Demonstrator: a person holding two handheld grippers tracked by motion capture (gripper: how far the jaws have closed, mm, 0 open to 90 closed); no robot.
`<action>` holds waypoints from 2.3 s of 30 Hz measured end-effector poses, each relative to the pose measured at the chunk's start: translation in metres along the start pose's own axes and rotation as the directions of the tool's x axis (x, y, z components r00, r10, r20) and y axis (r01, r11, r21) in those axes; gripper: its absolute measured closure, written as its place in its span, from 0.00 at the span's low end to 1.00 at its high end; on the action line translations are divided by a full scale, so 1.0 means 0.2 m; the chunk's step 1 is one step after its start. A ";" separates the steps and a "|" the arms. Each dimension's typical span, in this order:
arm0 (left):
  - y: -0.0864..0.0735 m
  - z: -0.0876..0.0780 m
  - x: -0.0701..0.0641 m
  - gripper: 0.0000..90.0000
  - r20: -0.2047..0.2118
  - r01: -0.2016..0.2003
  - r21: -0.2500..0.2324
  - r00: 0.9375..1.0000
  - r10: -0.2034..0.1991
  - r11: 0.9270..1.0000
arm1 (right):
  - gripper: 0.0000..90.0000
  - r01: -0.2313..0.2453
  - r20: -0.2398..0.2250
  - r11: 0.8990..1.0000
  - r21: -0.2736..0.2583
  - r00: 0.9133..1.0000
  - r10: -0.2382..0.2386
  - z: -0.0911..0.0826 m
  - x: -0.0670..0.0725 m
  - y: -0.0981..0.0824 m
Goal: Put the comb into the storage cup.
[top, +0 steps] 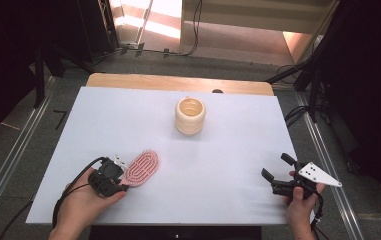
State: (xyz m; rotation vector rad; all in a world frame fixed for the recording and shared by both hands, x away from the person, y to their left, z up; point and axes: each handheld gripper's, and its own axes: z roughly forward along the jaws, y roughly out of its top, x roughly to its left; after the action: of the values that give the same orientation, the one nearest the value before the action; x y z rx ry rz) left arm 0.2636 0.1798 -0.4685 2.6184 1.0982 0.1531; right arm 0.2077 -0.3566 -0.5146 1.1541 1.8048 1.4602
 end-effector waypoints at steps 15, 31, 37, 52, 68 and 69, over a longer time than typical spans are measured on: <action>0.04 -0.04 0.02 0.79 -0.001 -0.001 -0.098 1.000 0.001 0.995 | 0.01 0.000 0.000 1.000 -0.003 1.000 0.000 0.00 0.00 0.00; 0.11 -0.06 0.00 0.79 -0.007 0.001 -0.231 1.000 -0.002 0.973 | 0.01 0.016 0.004 1.000 0.002 1.000 -0.016 -0.01 0.03 0.03; 0.13 -0.08 0.00 0.80 -0.015 -0.003 -0.289 1.000 -0.002 0.957 | 0.01 0.006 -0.010 1.000 -0.004 1.000 -0.006 -0.02 0.05 0.07; 0.19 -0.10 -0.04 0.80 -0.038 -0.031 -0.431 0.999 0.016 0.902 | 0.01 -0.058 -0.122 0.998 0.013 0.991 0.059 0.05 0.13 0.21; 0.23 -0.12 -0.07 0.79 -0.046 -0.036 -0.523 0.999 0.014 0.852 | 0.01 -0.061 -0.190 0.998 0.013 0.980 0.062 0.19 0.26 0.40; 0.23 -0.12 -0.08 0.79 -0.053 -0.041 -0.526 0.999 0.015 0.849 | 0.01 -0.059 -0.195 0.998 0.011 0.979 0.060 0.20 0.27 0.41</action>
State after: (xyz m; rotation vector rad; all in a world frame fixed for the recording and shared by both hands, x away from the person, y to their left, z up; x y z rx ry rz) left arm 0.2796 0.1438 -0.4305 2.1396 0.8743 0.4569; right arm 0.2376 -0.2854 -0.4415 1.1082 1.9192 1.6550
